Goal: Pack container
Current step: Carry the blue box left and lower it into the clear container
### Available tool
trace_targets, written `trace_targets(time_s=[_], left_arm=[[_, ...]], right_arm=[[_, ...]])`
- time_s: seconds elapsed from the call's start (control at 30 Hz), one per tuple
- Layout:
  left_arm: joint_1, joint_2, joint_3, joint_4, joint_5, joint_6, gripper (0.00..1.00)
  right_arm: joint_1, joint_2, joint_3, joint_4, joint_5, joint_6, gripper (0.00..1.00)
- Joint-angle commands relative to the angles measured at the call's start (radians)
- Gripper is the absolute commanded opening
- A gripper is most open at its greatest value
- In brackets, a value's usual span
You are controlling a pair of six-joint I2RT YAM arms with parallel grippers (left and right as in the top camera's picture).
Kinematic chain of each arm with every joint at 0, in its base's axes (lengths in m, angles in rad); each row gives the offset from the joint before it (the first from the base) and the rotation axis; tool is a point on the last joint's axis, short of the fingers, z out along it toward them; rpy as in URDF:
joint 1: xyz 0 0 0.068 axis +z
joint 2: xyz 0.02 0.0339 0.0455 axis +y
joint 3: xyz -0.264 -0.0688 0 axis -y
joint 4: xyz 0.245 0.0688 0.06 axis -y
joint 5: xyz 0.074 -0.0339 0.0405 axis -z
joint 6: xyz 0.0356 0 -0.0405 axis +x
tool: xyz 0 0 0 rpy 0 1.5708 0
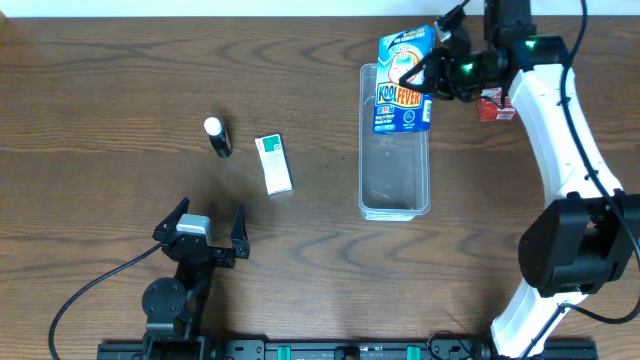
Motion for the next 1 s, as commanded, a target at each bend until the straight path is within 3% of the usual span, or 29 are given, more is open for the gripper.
trace_targets(time_s=[0.0, 0.37, 0.4, 0.53, 0.7, 0.83, 0.97], left_arm=[[0.006, -0.002, -0.018, -0.033, 0.014, 0.014, 0.98], [0.006, -0.002, -0.018, -0.033, 0.014, 0.014, 0.98], [0.006, -0.002, -0.018, -0.032, 0.014, 0.014, 0.98], [0.006, -0.002, -0.018, -0.032, 0.014, 0.014, 0.98], [0.006, -0.002, -0.018, -0.033, 0.014, 0.014, 0.98], [0.006, -0.002, -0.018, -0.032, 0.014, 0.014, 0.98], [0.006, -0.002, -0.018, -0.032, 0.014, 0.014, 0.98]], right_arm=[[0.036, -0.013, -0.014, 0.003, 0.072, 0.046, 0.15], [0.079, 0.000, -0.080, 0.044, 0.112, 0.051, 0.18], [0.079, 0.000, -0.088, 0.052, 0.111, 0.051, 0.21], [0.078, 0.000, -0.095, 0.056, 0.127, 0.050, 0.46], [0.077, 0.000, -0.095, 0.054, 0.172, 0.051, 0.53], [0.077, 0.000, -0.095, 0.053, 0.176, 0.050, 0.52], [0.079, 0.000, -0.093, 0.055, 0.174, 0.042, 0.41]])
